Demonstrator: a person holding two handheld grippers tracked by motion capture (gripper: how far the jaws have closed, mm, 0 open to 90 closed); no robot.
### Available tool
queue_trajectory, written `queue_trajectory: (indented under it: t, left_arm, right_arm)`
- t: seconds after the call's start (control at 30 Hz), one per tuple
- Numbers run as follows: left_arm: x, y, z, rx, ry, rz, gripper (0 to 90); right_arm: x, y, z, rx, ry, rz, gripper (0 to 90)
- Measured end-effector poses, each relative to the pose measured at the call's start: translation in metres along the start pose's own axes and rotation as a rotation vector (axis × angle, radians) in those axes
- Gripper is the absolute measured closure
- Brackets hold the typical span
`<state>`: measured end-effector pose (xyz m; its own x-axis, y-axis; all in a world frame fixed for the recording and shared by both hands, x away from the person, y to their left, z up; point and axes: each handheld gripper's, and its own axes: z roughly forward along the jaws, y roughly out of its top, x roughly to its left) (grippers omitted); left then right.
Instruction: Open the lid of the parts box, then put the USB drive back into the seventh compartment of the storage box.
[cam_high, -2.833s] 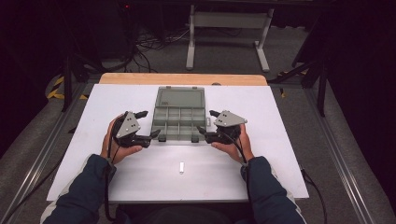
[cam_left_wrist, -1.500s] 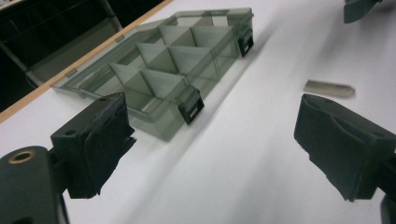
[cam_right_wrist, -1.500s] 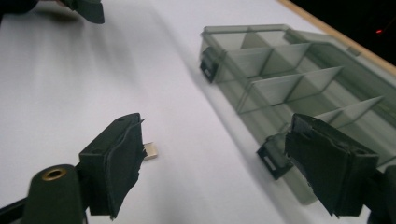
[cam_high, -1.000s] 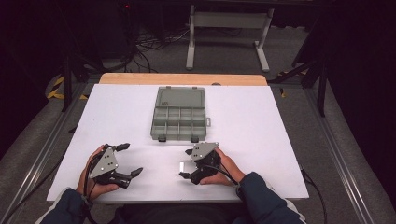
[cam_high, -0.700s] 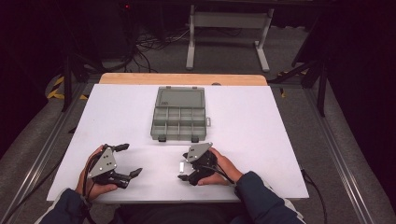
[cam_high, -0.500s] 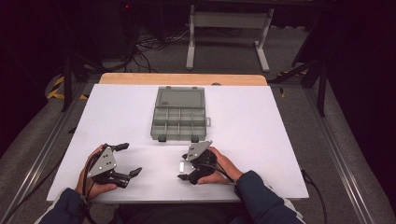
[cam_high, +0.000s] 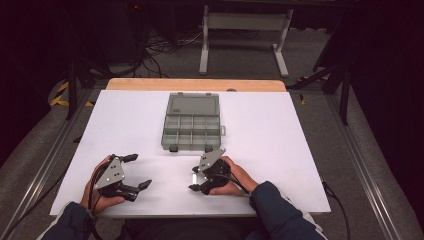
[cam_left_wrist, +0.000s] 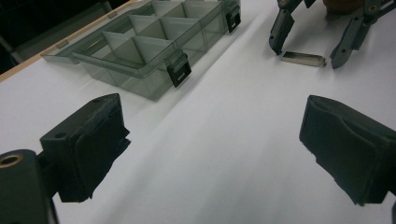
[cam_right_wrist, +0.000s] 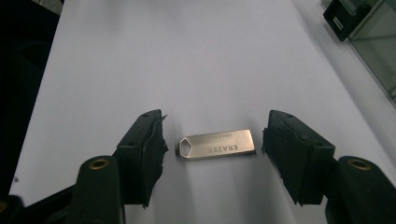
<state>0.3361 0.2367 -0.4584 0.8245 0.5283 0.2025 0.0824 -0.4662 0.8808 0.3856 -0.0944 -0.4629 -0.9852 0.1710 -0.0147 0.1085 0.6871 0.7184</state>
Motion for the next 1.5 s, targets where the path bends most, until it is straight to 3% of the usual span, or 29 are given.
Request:
queue_trajectory:
  t: [0.33, 0.67, 0.9, 1.5]
  left_arm:
    - [0.000, 0.000, -0.001, 0.001, 0.004, -0.005, 7.9]
    - [0.001, 0.000, -0.001, 0.004, 0.002, -0.008, 7.9]
    - [0.000, 0.000, -0.001, 0.007, 0.008, -0.007, 7.8]
    - [-0.001, 0.000, -0.002, 0.012, 0.006, -0.005, 7.4]
  right_arm:
    - [0.001, 0.000, -0.001, -0.010, 0.008, -0.025, 53.9]
    - [0.004, 0.001, -0.002, -0.009, 0.006, -0.044, 54.2]
    - [0.007, 0.002, -0.003, -0.004, -0.024, -0.072, 54.2]
    - [0.008, 0.007, -0.024, -0.069, -0.093, -0.083, 54.2]
